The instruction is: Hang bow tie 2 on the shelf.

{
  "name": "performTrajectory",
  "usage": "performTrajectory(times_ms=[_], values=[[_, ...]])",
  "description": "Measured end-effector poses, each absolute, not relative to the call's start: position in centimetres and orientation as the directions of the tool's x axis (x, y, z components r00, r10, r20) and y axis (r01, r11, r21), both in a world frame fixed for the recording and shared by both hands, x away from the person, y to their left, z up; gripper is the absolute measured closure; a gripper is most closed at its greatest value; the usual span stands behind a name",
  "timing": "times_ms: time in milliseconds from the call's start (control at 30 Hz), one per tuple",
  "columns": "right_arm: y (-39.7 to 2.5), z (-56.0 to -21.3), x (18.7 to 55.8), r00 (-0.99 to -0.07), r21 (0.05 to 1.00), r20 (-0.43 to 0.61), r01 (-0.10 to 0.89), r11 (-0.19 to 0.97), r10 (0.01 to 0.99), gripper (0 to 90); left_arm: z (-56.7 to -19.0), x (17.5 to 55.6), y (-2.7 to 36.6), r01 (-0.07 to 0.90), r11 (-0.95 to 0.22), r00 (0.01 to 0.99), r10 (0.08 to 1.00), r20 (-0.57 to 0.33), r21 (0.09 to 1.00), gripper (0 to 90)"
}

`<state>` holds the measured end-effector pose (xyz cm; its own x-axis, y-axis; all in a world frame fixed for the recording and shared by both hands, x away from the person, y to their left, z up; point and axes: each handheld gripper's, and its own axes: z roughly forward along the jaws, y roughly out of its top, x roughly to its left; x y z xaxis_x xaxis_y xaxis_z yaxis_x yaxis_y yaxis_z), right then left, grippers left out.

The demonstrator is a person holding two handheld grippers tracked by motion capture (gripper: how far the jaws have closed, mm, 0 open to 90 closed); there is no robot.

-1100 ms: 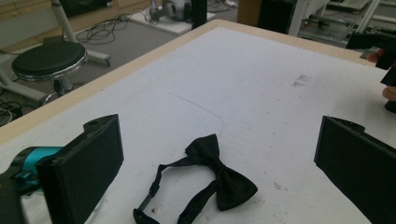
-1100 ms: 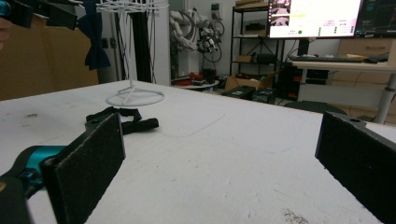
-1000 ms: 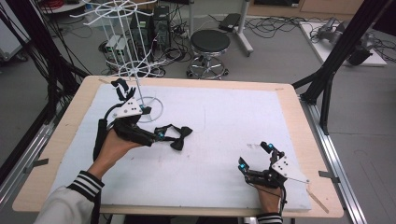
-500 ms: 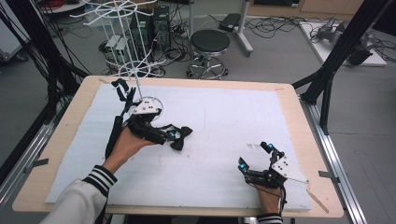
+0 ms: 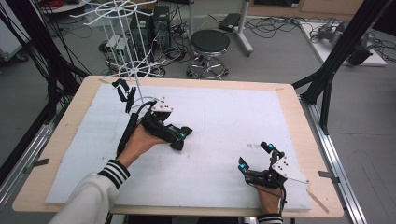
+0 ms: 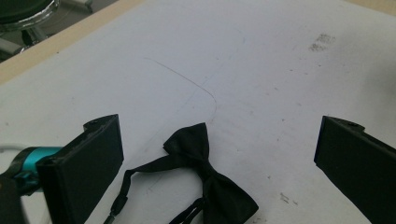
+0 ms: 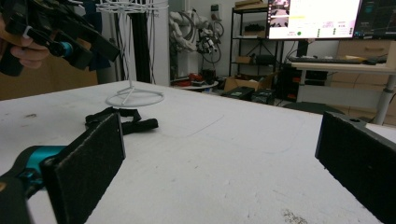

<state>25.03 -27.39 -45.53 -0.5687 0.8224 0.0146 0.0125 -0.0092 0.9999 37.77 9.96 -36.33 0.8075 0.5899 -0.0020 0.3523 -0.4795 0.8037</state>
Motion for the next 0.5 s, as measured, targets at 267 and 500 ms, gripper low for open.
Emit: performTrajectory(times_ms=[267,500], values=[[-27.4,-45.5,25.0,-0.566,1.0,0.016,0.012,-0.01,0.824,0.7,-37.6,38.6,9.1,0.409,-0.515,0.794,0.608,-0.016,0.753,1.9],[-27.4,-45.5,25.0,-0.566,1.0,0.015,0.012,-0.01,0.824,0.7,-38.5,39.3,8.3,0.446,-0.53,0.775,0.632,-0.015,0.722,1.9]])
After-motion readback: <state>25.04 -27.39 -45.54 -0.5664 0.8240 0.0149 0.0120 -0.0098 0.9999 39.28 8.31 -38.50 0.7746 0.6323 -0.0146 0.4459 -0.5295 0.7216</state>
